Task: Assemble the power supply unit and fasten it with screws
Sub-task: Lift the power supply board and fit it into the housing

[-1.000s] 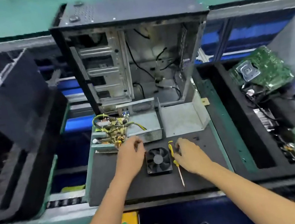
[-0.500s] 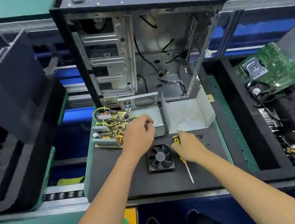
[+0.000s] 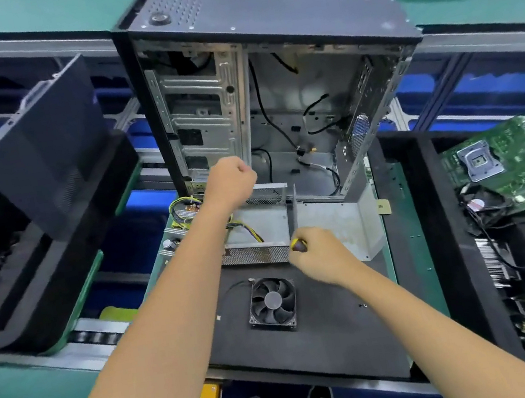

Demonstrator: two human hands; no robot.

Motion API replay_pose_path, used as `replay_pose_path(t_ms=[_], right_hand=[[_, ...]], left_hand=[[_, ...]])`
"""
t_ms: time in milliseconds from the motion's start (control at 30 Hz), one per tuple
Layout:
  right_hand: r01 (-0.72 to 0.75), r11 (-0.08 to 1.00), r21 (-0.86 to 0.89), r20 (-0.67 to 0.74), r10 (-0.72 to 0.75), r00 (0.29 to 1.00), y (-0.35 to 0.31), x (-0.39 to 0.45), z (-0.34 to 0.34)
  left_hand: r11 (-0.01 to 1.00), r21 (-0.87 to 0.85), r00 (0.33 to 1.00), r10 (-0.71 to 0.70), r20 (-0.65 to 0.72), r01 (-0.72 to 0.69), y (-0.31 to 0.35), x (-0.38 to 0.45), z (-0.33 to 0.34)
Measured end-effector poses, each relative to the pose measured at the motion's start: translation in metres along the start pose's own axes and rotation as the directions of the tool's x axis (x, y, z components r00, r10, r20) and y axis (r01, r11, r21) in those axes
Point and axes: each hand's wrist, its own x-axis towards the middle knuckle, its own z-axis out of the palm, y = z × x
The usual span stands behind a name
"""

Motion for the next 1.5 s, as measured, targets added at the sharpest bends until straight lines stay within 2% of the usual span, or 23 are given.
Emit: replay_pose_path(t_ms=[67,133,233,267,300,333,433,533,733,1000,1100,1300,1400,1500], right_hand=[[0.024,1.000,-0.004,0.017,-0.024,1.000,-0.004,0.001,0.003],[0.040,0.999,-0.008,0.007,-0.040,0.999,-0.009,0.002,0.004],[0.046,0.999,0.004,-0.029,-0.046,0.999,-0.016,0.003,0.005],[0.050,0.999,0.001,-0.035,-0.050,0.998,-0.018,0.003,0.005],[0.055,0.998,-0.005,-0.042,-0.055,0.998,-0.020,0.004,0.005],[0.059,0.998,-0.012,-0.051,-0.060,0.997,-0.021,0.004,0.004],[0.072,0.997,-0.016,-0.093,-0.073,0.993,-0.022,0.005,0.003],[0.066,0.997,-0.033,-0.115,-0.070,0.991,-0.022,0.007,0.005],[0.081,0.989,-0.121,-0.105,-0.094,0.990,-0.037,0.018,0.019],[0.178,0.951,-0.254,-0.005,-0.186,0.983,-0.082,0.043,0.055],[0.215,0.931,-0.295,0.007,-0.223,0.975,-0.097,0.055,0.067],[0.213,0.902,-0.376,-0.029,-0.242,0.970,-0.108,0.075,0.078],[0.184,0.896,-0.404,-0.037,-0.217,0.975,-0.106,0.078,0.080],[0.166,0.896,-0.411,-0.023,-0.192,0.981,-0.101,0.079,0.077]], left_hand=[[0.993,0.119,0.960,-0.049,0.276,0.017,0.011,0.013,-0.009],[0.958,0.282,0.861,-0.096,0.500,-0.057,0.022,0.022,-0.012],[0.833,0.509,0.689,-0.237,0.685,-0.220,0.032,0.028,-0.015],[0.784,0.559,0.667,-0.267,0.696,-0.270,0.032,0.028,-0.016],[0.742,0.583,0.673,-0.248,0.697,-0.330,0.030,0.026,-0.017],[0.710,0.576,0.694,-0.172,0.700,-0.405,0.025,0.022,-0.018],[0.632,0.518,0.745,0.147,0.650,-0.577,0.000,0.009,-0.020],[0.701,0.459,0.797,0.263,0.544,-0.545,-0.034,0.000,-0.033],[0.858,0.324,0.908,0.318,0.273,-0.398,-0.093,-0.016,-0.055],[0.944,0.202,0.962,0.237,0.137,-0.262,-0.158,-0.020,-0.078],[0.967,0.137,0.971,0.194,0.136,-0.213,-0.175,-0.024,-0.080],[0.963,0.122,0.958,0.214,0.194,-0.240,-0.184,-0.024,-0.082],[0.952,0.127,0.948,0.251,0.193,-0.278,-0.182,-0.021,-0.079],[0.905,0.202,0.917,0.330,0.223,-0.374,-0.177,-0.015,-0.074]])
